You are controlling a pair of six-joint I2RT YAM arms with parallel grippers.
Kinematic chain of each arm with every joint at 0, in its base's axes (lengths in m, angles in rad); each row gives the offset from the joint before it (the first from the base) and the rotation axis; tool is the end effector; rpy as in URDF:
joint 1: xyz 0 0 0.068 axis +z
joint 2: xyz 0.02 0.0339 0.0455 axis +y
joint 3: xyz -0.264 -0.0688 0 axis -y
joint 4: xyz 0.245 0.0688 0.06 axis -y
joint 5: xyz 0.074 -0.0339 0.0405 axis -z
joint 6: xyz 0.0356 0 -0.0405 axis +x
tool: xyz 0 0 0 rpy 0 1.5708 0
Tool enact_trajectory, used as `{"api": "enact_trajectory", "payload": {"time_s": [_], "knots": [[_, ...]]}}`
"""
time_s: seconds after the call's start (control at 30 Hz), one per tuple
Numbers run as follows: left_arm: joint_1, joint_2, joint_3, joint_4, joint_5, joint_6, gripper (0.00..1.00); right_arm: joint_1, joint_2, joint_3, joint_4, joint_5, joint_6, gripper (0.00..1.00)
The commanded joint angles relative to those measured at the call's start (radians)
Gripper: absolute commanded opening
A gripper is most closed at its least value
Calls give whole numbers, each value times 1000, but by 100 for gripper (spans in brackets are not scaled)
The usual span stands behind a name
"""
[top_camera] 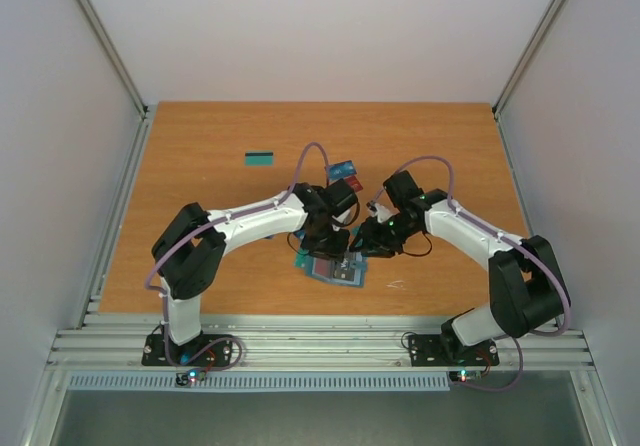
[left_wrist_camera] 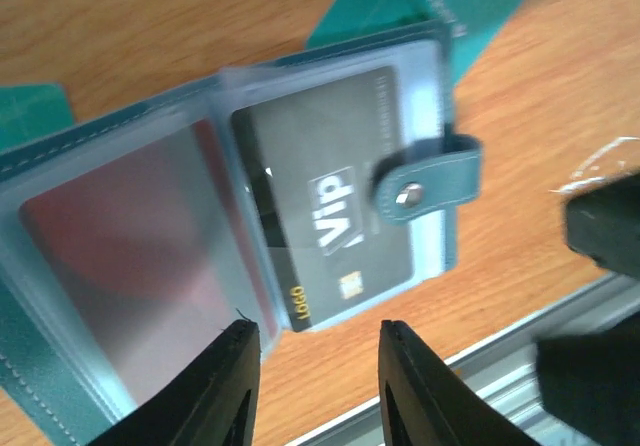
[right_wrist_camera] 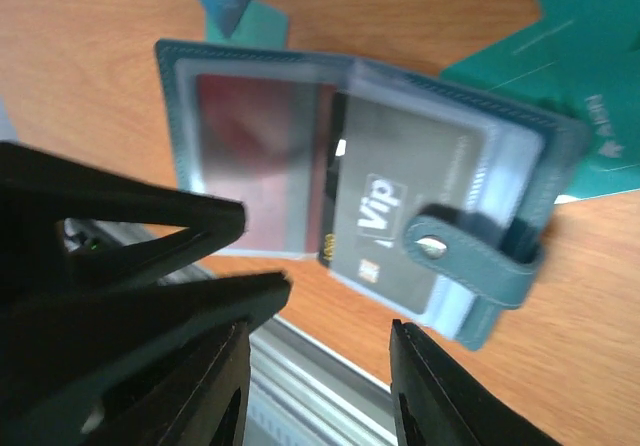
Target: Put the credit cards into the card holder
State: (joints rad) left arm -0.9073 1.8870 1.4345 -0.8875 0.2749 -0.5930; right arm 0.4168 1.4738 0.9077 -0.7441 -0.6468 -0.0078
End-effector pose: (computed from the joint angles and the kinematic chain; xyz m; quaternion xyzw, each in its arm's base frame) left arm 0.2224 -0.3002 0.2059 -0.1696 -0.9694 0.1773 0.0094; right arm 0.2289 0.1248 0.1965 -0.2385 0.9103 0.3336 0.0566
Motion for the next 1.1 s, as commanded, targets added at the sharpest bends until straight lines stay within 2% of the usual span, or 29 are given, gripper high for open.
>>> {"api": "enact_trajectory", "payload": {"time_s": [0.0, 0.2, 0.37, 0.6, 1.07], "knots": [[17, -21, -53, 45, 4, 23, 29, 34, -18, -40, 71, -118, 82, 40], [28, 9, -74, 60, 18, 45, 13, 81, -13, -143, 223, -140, 194, 39], [37, 10, -94, 68, 17, 54, 7, 89, 5, -182, 274, -120, 211, 38], [45, 28, -114, 118, 63, 67, 5, 89, 47, -184, 318, -83, 233, 37], [52, 51, -143, 139, 65, 97, 3, 89, 69, -161, 221, 49, 181, 37]]}}
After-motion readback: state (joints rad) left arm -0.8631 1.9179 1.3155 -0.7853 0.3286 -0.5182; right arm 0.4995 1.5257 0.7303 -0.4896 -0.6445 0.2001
